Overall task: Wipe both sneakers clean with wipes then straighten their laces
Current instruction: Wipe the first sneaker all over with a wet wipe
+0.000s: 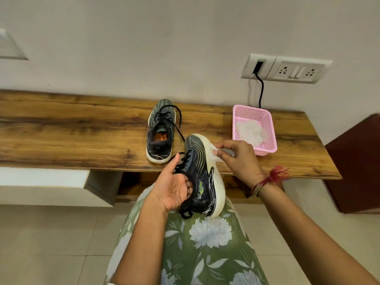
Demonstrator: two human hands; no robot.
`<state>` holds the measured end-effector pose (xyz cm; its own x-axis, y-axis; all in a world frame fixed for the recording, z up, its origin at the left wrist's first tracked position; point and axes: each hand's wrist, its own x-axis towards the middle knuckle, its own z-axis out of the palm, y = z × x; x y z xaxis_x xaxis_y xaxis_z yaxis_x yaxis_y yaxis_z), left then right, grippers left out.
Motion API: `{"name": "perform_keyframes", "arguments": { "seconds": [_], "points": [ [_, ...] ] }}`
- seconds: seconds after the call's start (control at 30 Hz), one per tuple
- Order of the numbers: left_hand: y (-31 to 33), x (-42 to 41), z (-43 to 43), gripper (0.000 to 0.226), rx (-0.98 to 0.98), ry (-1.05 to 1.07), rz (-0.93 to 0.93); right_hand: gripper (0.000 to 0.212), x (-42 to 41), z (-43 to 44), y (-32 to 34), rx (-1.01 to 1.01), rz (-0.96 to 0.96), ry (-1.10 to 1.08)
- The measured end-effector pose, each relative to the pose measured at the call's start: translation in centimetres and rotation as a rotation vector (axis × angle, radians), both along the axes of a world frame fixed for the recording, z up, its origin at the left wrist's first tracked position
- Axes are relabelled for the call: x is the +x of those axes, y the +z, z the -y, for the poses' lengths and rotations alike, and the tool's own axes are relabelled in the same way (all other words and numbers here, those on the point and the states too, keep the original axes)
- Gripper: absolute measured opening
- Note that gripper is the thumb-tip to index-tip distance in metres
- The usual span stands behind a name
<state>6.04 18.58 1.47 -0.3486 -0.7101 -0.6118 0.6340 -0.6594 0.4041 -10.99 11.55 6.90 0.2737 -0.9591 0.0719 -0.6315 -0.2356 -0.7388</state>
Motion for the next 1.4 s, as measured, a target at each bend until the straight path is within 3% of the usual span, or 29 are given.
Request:
{"name": "perform_keyframes", "arguments": {
  "seconds": [0.27, 0.43, 0.53, 0.63, 0.83, 1.03, 1.2, 1.33, 1.4],
  "points": [
    [1.7, -0.2, -1.0, 0.076, -0.004, 0.004, 0.098, 0.011, -0.5, -3.3, -1.1, 0.051, 0.071, -0.016],
    [0.3, -0.9, -1.3, 0.038, 0.017, 0.092, 0.232, 0.014, -0.3, -3.4, -2.1, 0.042, 0.068, -0.063],
    [-1.3, -0.2, -1.2, 0.025, 0.022, 0.129, 0.183, 0.015, 0.3, -3.1, -2.6, 0.02, 0.043, -0.032],
    [-2.6, 0.0, -1.7, 0.024, 0.016, 0.146, 0.108, 0.017, 0.6, -2.9, -2.8, -0.077, -0.021, 0.013],
    [-3.7, 0.4, -1.8, 0.031, -0.022, 0.225, -0.052, 0.023, 0.0, -2.4, -3.9, -0.244, -0.366, 0.309],
    [-4.1, 0.8, -1.8, 0.037, 0.003, 0.212, -0.063, 0.04, -0.3, -4.8, -5.3, -0.28, -0.428, 0.487],
    [-3.9, 0.4, -1.6, 0.036, 0.004, 0.207, -0.029, 0.042, -0.5, -3.4, -4.7, -0.272, -0.458, 0.46],
    [-4.0, 0.5, -1.5, 0.034, 0.018, 0.221, 0.006, 0.045, -0.1, -4.9, -4.8, -0.314, -0.485, 0.676],
    [-3.9, 0.6, -1.5, 0.034, 0.016, 0.225, 0.009, 0.044, -0.1, -4.3, -4.7, -0.354, -0.485, 0.661]
  ]
}}
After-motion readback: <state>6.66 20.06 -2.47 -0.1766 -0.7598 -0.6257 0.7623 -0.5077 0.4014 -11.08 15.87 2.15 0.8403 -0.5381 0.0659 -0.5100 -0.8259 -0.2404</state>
